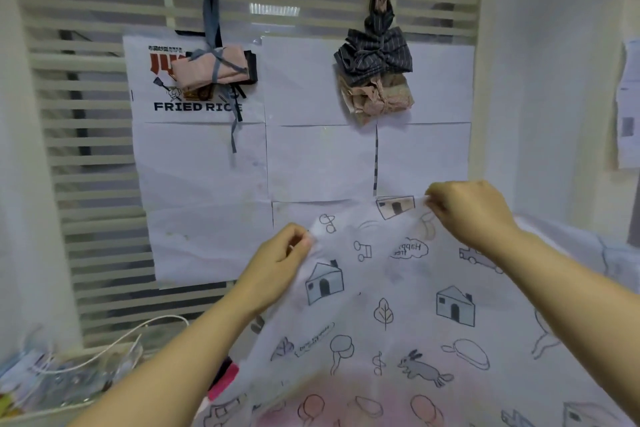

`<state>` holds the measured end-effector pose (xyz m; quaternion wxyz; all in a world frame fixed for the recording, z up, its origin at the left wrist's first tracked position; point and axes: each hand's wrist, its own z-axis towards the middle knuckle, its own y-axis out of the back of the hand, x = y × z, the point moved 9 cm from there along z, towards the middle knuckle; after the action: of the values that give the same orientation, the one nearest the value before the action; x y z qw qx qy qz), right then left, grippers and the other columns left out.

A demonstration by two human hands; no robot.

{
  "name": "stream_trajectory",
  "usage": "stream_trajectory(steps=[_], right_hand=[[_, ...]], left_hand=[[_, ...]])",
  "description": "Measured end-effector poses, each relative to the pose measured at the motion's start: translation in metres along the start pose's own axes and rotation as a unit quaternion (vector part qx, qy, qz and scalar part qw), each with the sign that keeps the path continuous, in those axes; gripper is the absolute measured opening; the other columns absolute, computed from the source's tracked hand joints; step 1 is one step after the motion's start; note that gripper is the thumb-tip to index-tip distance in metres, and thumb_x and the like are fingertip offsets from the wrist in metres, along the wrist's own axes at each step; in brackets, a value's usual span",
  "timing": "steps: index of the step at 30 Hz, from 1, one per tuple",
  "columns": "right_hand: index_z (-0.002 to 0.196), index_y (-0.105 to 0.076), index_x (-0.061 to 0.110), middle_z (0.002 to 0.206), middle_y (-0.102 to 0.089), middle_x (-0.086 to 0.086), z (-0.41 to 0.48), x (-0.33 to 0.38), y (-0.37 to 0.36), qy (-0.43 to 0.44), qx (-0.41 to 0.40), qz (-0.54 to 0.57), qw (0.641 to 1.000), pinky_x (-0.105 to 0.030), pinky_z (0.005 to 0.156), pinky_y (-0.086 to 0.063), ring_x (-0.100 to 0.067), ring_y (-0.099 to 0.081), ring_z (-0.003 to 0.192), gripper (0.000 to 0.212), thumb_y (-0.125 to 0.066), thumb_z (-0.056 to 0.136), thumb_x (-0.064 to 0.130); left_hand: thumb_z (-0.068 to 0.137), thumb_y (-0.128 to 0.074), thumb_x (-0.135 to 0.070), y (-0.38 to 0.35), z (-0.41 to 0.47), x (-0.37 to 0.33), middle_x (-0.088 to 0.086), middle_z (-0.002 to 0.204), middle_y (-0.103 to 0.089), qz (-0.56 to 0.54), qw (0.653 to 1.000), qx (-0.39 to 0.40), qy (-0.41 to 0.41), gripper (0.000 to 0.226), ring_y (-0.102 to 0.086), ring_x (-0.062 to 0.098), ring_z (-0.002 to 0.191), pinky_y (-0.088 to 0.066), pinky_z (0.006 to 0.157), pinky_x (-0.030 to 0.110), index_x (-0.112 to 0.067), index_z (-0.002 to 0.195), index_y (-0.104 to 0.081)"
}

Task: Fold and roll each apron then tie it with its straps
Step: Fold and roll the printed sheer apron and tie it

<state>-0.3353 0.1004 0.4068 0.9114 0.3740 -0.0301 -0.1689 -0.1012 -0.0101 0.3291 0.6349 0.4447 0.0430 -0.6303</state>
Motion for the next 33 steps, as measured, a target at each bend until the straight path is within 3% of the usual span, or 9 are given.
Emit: stream_trajectory(steps=[3,6,10,14,17,20,25,29,33], right_hand=[[0.123,-0.056,0.025,0.116,-0.065,0.003,-0.022,0.02,-0.037,-0.002,0.105,0.059,0.993,-0.034,0.092,-0.036,-0.024,-0.057,0.11,0.037,-0.054,0.086,0.023],[0.092,-0.054,0.023,0.09,-0.061,0.004,-0.048,0.05,-0.076,0.018,0.205,0.168,0.964,-0.034,0.076,-0.041,-0.028,-0.056,0.093,0.008,-0.057,0.085,0.024],[0.093,-0.049,0.015,0.081,-0.057,-0.001,-0.06,0.046,-0.087,-0.021,0.149,0.229,0.962,-0.035,0.067,-0.041,-0.029,-0.054,0.083,0.004,-0.048,0.095,0.018],[0.102,-0.049,0.009,0.077,-0.055,-0.005,-0.066,0.031,-0.087,-0.046,0.106,0.226,0.967,-0.036,0.062,-0.039,-0.029,-0.051,0.074,0.011,-0.042,0.096,0.013],[0.1,-0.05,0.009,0.074,-0.054,-0.006,-0.071,0.031,-0.09,-0.05,0.1,0.225,0.968,-0.035,0.059,-0.036,-0.03,-0.049,0.072,0.012,-0.039,0.095,0.012],[0.097,-0.051,0.008,0.071,-0.052,-0.005,-0.073,0.034,-0.095,-0.061,0.088,0.223,0.969,-0.034,0.056,-0.034,-0.029,-0.05,0.07,0.015,-0.038,0.097,0.016],[0.099,-0.052,0.007,0.081,-0.058,-0.011,-0.071,0.034,-0.104,-0.085,0.092,0.213,0.969,-0.037,0.061,-0.039,-0.032,-0.051,0.076,0.014,-0.039,0.095,0.012],[0.101,-0.052,0.007,0.085,-0.059,-0.012,-0.068,0.029,-0.104,-0.109,0.085,0.219,0.966,-0.037,0.062,-0.039,-0.033,-0.05,0.079,0.015,-0.04,0.094,0.011],[0.085,-0.048,0.012,0.07,-0.052,-0.003,-0.068,0.019,-0.09,-0.108,0.064,0.226,0.966,-0.031,0.052,-0.029,-0.03,-0.046,0.069,0.006,-0.044,0.09,0.012]], left_hand=[[0.099,-0.048,-0.025,-0.015,-0.01,-0.001,-0.009,0.081,-0.058,-0.031,1.0,-0.001,0.0,0.015,-0.048,-0.004,0.069,-0.038,0.065,0.01,-0.023,0.088,-0.057],[0.098,-0.049,-0.025,-0.027,-0.016,-0.008,-0.016,0.078,-0.058,-0.015,1.0,0.025,-0.012,0.016,-0.049,-0.006,0.07,-0.039,0.066,0.009,-0.031,0.086,-0.057],[0.1,-0.046,-0.026,-0.023,-0.024,-0.001,-0.012,0.082,-0.061,-0.009,0.999,0.039,-0.001,0.019,-0.054,-0.003,0.075,-0.041,0.069,0.012,-0.025,0.087,-0.059],[0.097,-0.047,-0.039,-0.019,-0.057,0.062,-0.007,0.107,-0.063,0.002,0.986,0.054,0.159,0.022,-0.058,0.011,0.1,-0.042,0.08,0.018,-0.023,0.103,-0.06],[0.091,-0.033,-0.065,-0.046,-0.104,0.101,0.002,0.122,-0.06,0.039,0.931,0.184,0.312,0.058,-0.058,0.025,0.11,-0.044,0.093,0.035,-0.021,0.124,-0.054],[0.072,-0.027,-0.083,-0.066,-0.155,0.12,0.008,0.094,-0.068,0.001,0.855,0.277,0.439,0.085,-0.063,0.022,0.078,-0.05,0.078,0.033,-0.012,0.104,-0.062],[0.063,-0.036,-0.085,-0.099,-0.201,0.126,-0.002,0.084,-0.072,-0.055,0.776,0.421,0.467,0.084,-0.067,0.012,0.077,-0.052,0.074,0.025,-0.013,0.092,-0.068],[0.09,-0.057,-0.046,-0.108,-0.184,0.115,-0.001,0.107,-0.069,-0.176,0.816,0.367,0.41,0.033,-0.065,0.01,0.09,-0.051,0.08,0.023,-0.018,0.104,-0.065],[0.097,-0.051,-0.013,-0.069,-0.139,0.124,0.014,0.106,-0.069,-0.366,0.842,0.048,0.394,0.02,-0.07,0.022,0.094,-0.057,0.08,0.032,-0.002,0.11,-0.062]])
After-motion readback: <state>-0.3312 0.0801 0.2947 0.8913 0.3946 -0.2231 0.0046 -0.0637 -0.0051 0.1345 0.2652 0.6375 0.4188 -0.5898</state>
